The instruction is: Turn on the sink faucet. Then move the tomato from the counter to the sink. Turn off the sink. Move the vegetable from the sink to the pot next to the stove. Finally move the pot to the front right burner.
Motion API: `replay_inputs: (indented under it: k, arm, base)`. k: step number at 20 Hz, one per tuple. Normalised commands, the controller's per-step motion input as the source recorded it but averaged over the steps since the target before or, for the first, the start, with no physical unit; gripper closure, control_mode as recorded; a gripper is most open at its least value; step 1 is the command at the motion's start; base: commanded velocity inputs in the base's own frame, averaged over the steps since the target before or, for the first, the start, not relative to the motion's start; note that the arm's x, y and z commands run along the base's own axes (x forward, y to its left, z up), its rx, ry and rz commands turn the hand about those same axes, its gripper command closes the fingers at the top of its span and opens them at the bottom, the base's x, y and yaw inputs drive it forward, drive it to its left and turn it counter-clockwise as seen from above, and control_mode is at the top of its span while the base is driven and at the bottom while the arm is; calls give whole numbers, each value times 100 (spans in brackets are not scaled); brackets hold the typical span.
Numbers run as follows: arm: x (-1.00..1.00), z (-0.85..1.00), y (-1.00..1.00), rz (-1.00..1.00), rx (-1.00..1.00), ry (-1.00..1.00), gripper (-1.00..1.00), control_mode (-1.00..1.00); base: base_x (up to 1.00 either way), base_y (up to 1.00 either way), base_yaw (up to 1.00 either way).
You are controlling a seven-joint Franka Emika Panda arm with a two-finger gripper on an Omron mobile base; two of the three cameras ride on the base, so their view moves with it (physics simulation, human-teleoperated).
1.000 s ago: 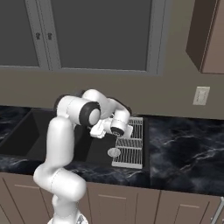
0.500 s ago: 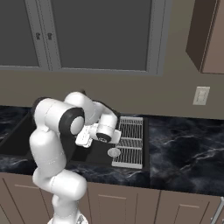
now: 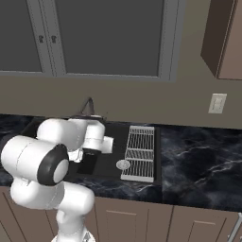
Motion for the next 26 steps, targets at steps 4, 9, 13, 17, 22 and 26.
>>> replay_inputs:
  k: [4, 9, 13, 17, 22, 26]
  arm:
    - [-26, 25, 59, 5, -34, -14, -100, -100]
    - [-1, 18, 56, 7, -42, -9, -100, -100]
    - [0, 2, 50, 10, -45, -6, -100, -100]
    - [13, 0, 28, 16, -35, -2, -100, -100]
    - [7, -8, 5, 9, -9, 0, -100, -100]
    - [23, -7, 0, 19, -15, 0, -100, -100]
  base:
    - [0, 0, 0]
    - [0, 0, 0]
    - [0, 0, 0]
    - [0, 0, 0]
    - [0, 0, 0]
    - [0, 0, 0]
